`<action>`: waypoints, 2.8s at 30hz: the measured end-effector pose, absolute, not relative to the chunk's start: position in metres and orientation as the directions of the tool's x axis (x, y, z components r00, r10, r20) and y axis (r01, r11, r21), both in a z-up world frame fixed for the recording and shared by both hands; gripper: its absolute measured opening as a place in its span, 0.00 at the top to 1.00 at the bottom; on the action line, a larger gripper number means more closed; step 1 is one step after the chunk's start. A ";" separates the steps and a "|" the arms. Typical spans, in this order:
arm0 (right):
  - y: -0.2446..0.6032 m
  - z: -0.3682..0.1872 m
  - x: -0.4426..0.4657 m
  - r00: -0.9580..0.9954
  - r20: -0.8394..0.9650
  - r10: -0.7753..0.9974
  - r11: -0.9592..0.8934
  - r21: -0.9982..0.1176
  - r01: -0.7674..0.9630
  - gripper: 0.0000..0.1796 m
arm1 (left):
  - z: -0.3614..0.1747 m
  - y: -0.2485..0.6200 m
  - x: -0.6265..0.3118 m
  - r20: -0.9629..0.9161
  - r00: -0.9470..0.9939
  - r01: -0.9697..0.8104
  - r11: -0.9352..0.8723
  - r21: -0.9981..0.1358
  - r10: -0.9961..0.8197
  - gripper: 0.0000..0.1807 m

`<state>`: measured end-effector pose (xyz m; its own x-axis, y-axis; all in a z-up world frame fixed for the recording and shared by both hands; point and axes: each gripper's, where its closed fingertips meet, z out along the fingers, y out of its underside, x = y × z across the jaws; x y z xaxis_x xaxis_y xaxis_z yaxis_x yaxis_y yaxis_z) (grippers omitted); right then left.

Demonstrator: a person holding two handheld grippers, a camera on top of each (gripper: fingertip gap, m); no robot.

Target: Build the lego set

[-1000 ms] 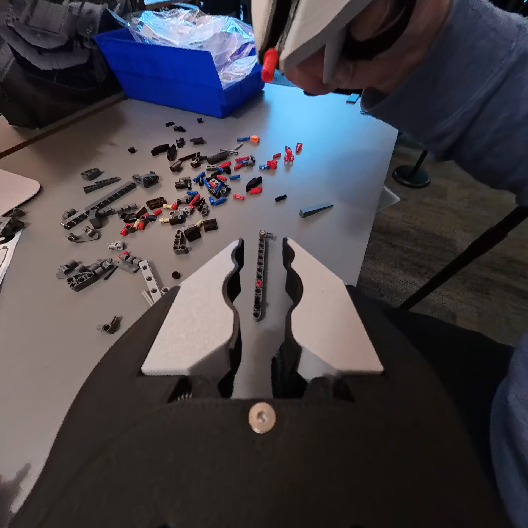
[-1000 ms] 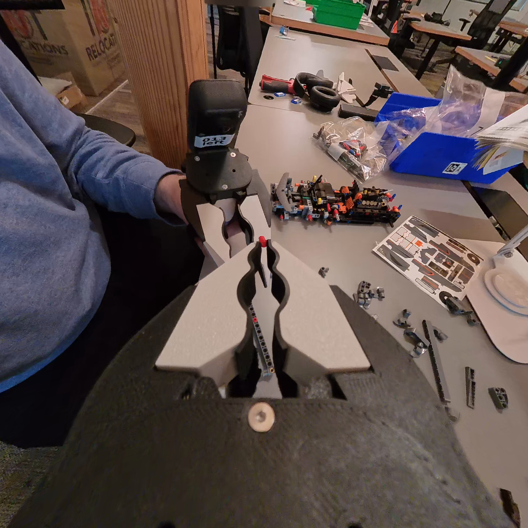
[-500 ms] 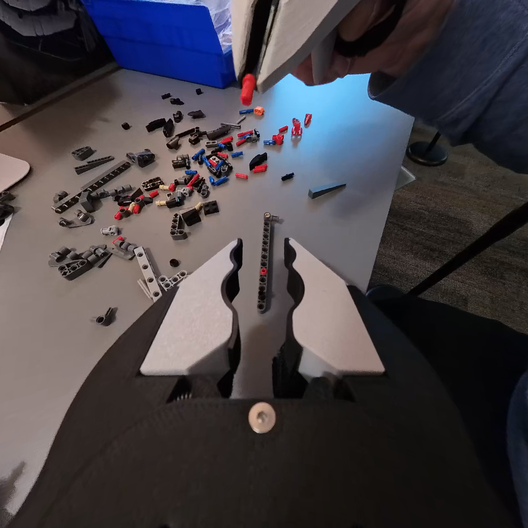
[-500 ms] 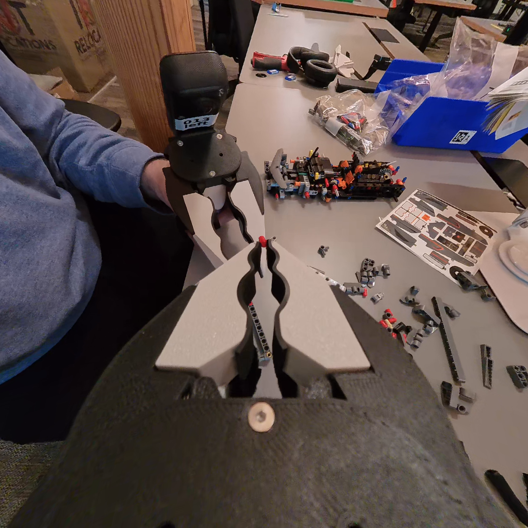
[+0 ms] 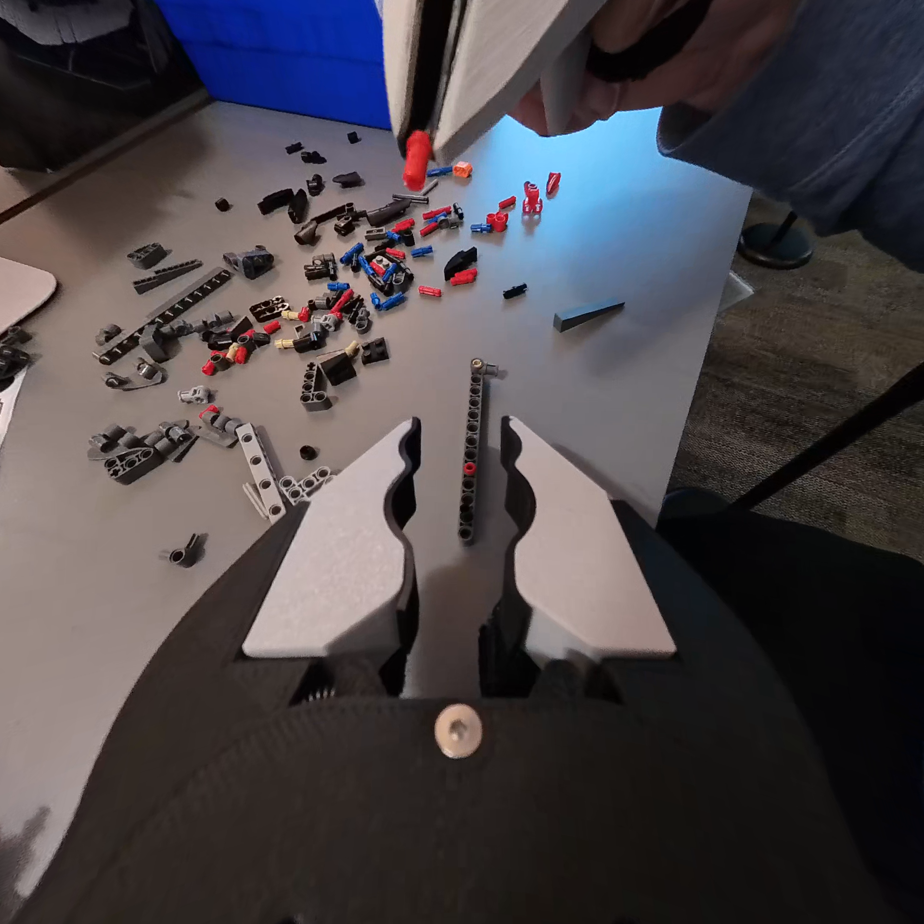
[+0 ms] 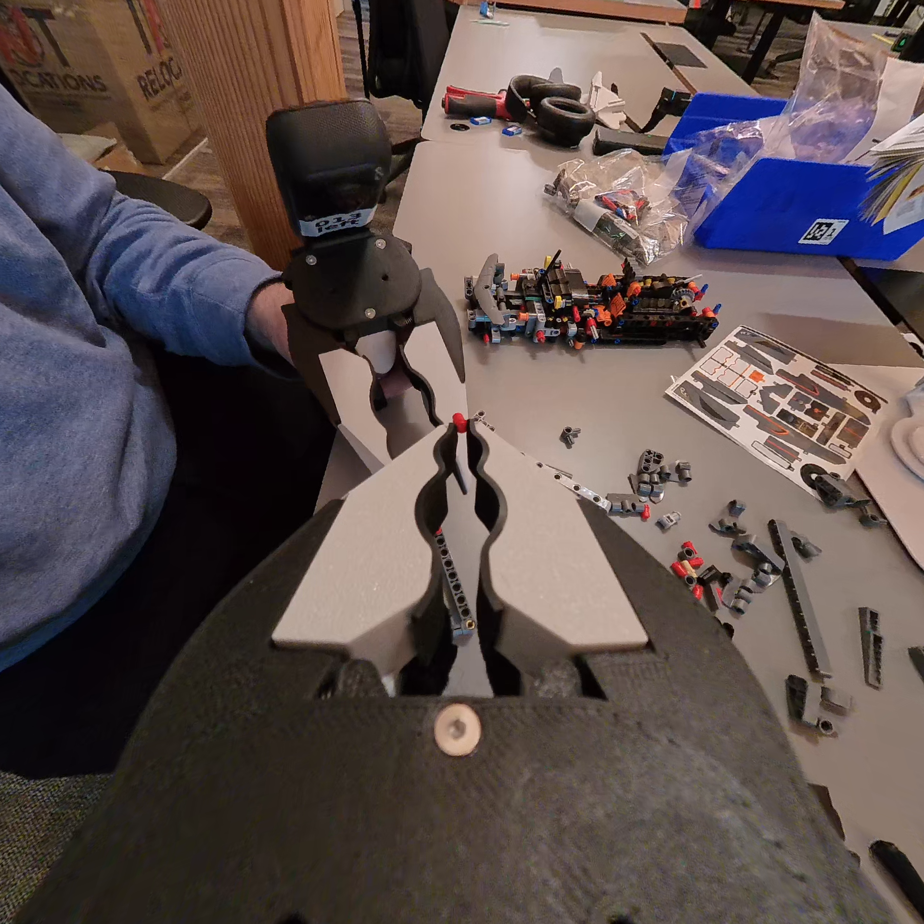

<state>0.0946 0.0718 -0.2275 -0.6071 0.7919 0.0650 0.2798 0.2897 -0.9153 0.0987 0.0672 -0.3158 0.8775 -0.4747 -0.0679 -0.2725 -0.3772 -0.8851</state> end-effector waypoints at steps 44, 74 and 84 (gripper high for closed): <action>0.056 -0.292 0.092 -0.655 0.032 0.755 0.390 -0.825 0.409 1.00 | -0.330 0.052 0.097 -0.099 0.833 -0.378 -0.429 -0.820 -0.545 0.84; 0.050 -0.328 0.094 -0.682 0.023 0.731 0.466 -0.747 0.474 1.00 | -0.360 0.053 0.092 -0.138 0.832 -0.458 -0.526 -0.717 -0.537 0.92; 0.052 -0.335 0.094 -0.681 0.020 0.732 0.474 -0.734 0.487 1.00 | -0.361 0.053 0.092 -0.124 0.833 -0.452 -0.533 -0.715 -0.540 0.93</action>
<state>0.0942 0.0519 -0.3352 -0.6814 0.7317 0.0198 0.4872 0.4736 -0.7338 0.0924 0.0529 -0.3606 0.8326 -0.5398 -0.1242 -0.4524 -0.5333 -0.7148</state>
